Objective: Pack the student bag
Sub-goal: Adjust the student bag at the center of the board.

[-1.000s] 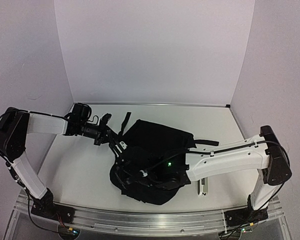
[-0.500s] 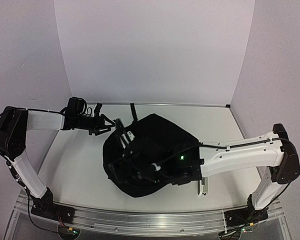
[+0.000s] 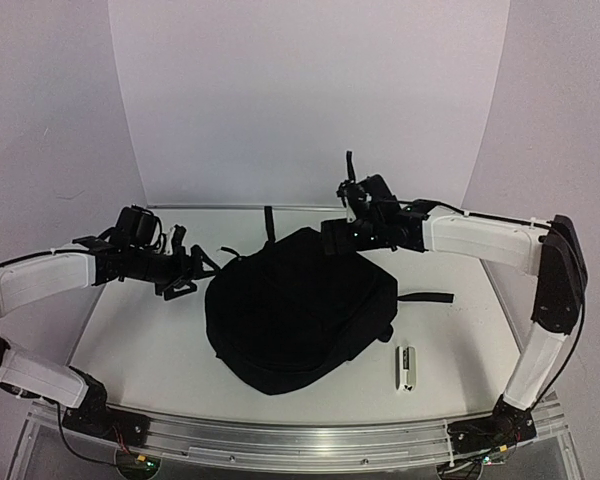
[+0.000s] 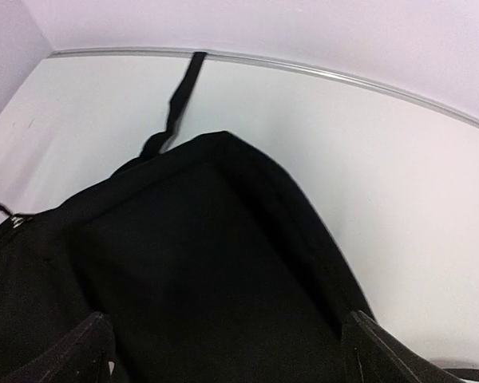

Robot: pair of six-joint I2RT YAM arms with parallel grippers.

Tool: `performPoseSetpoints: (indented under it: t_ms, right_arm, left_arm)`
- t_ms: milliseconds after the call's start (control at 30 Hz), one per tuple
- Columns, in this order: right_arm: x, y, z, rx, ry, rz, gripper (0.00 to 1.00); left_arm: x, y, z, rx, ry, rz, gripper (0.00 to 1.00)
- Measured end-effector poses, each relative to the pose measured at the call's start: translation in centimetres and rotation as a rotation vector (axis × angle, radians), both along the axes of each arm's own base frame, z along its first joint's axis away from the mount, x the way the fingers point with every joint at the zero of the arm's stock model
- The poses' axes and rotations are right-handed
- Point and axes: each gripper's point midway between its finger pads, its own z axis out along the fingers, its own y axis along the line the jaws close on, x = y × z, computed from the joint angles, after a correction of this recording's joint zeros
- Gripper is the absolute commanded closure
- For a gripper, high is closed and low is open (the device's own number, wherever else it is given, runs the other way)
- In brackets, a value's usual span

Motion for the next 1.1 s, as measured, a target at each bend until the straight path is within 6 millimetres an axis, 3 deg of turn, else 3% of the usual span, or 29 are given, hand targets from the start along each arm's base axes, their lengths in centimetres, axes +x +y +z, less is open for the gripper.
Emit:
performPoseSetpoints:
  t_ms: [133, 233, 300, 367, 467, 567, 633, 733, 900, 1100]
  right_arm:
    - [3.2, -2.9, -3.0, 0.006, 0.082, -0.015, 0.2]
    - [4.3, -4.8, -5.5, 0.0, 0.15, -0.018, 0.18]
    - [4.5, -5.0, -6.6, -0.001, 0.179, -0.003, 0.18]
    - [4.4, -4.8, -7.4, -0.003, 0.198, 0.015, 0.21]
    - [4.1, -4.5, -8.4, -0.005, 0.222, 0.035, 0.33]
    - [3.7, -4.3, -9.1, -0.001, 0.244, 0.057, 0.59]
    - [3.4, -4.1, -9.6, 0.005, 0.259, 0.069, 0.78]
    - [2.8, -4.0, -10.3, 0.015, 0.279, 0.09, 0.99]
    - [2.0, -4.0, -10.8, 0.055, 0.301, 0.097, 1.0]
    - [-0.7, -4.2, -10.3, 0.092, 0.333, 0.101, 1.0]
  left_arm:
    - [-3.5, -0.5, -2.6, 0.031, 0.128, -0.006, 0.12]
    - [-5.5, -0.6, -3.8, 0.038, 0.194, -0.001, 0.14]
    - [-6.2, -0.7, -4.1, 0.027, 0.217, 0.003, 0.22]
    - [-6.6, -0.7, -4.3, 0.013, 0.234, 0.008, 0.37]
    - [-6.8, -0.9, -4.8, -0.01, 0.257, 0.011, 0.57]
    - [-6.7, -1.1, -5.2, -0.015, 0.272, 0.018, 0.84]
    - [-6.6, -1.1, -5.2, -0.014, 0.27, 0.02, 0.94]
    - [-6.2, -1.1, -5.2, -0.009, 0.254, 0.034, 1.0]
    - [-4.2, -0.6, -5.3, 0.035, 0.222, 0.057, 1.0]
    - [3.1, 1.4, -3.9, 0.074, 0.157, 0.117, 1.0]
